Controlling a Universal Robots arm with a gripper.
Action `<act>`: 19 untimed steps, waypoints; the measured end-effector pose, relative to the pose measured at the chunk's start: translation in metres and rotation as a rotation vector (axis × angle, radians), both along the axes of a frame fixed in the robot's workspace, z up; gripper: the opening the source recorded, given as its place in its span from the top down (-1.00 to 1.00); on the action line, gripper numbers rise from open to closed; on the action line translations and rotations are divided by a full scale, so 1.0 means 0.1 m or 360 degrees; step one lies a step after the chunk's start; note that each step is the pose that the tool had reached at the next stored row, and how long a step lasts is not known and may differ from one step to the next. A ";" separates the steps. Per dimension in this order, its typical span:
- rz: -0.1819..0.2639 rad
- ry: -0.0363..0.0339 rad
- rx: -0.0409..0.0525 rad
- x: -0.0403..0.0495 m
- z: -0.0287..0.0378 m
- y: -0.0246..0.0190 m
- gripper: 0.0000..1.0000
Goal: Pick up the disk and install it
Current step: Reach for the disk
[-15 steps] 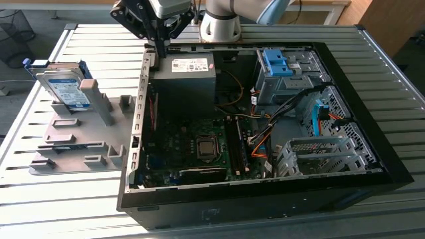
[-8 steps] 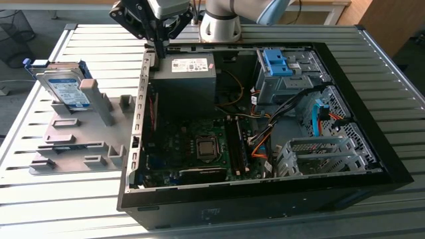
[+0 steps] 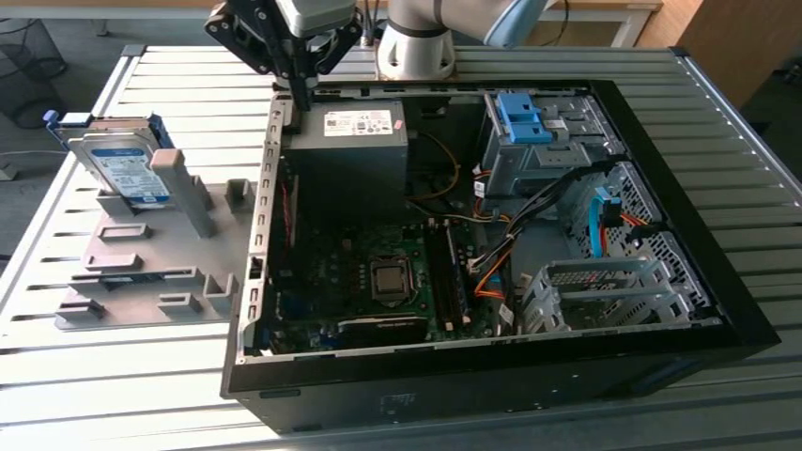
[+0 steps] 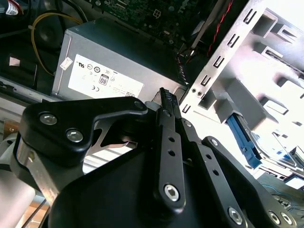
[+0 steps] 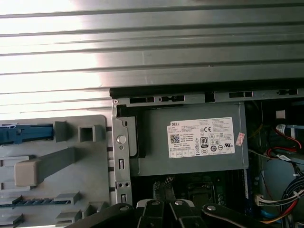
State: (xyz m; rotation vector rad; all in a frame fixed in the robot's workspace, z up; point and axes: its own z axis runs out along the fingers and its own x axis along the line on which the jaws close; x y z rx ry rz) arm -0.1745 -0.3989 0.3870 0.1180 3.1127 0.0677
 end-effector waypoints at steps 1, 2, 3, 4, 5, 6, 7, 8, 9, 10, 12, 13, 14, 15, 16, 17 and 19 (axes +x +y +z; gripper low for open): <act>0.0000 0.0000 0.0000 -0.002 -0.001 0.000 0.79; 0.0000 0.0000 0.0000 -0.003 -0.001 0.000 0.79; 0.0000 0.0000 0.0000 -0.005 -0.002 0.000 0.79; 0.0000 0.0000 0.0000 -0.007 -0.003 0.000 0.79; 0.0000 0.0000 0.0000 -0.009 -0.004 0.000 0.79; 0.0000 0.0000 0.0000 -0.010 -0.005 0.000 0.79; 0.0000 0.0000 0.0000 -0.012 -0.006 0.000 0.79; 0.0000 0.0000 0.0000 -0.017 -0.008 0.000 0.79; 0.0000 0.0000 0.0000 -0.020 -0.010 0.000 0.79; 0.0000 0.0000 0.0000 -0.021 -0.011 0.000 0.79; 0.0000 0.0001 0.0000 -0.025 -0.012 0.000 0.79; 0.0000 0.0001 0.0000 -0.027 -0.013 0.000 0.79; 0.0000 0.0001 0.0000 -0.028 -0.014 0.000 0.79; 0.0000 0.0001 0.0000 -0.030 -0.015 0.000 0.79; 0.0000 0.0001 0.0000 -0.031 -0.015 0.000 0.79; 0.0000 0.0001 0.0000 -0.033 -0.017 0.000 0.79; 0.0000 0.0001 0.0000 -0.037 -0.019 0.000 0.79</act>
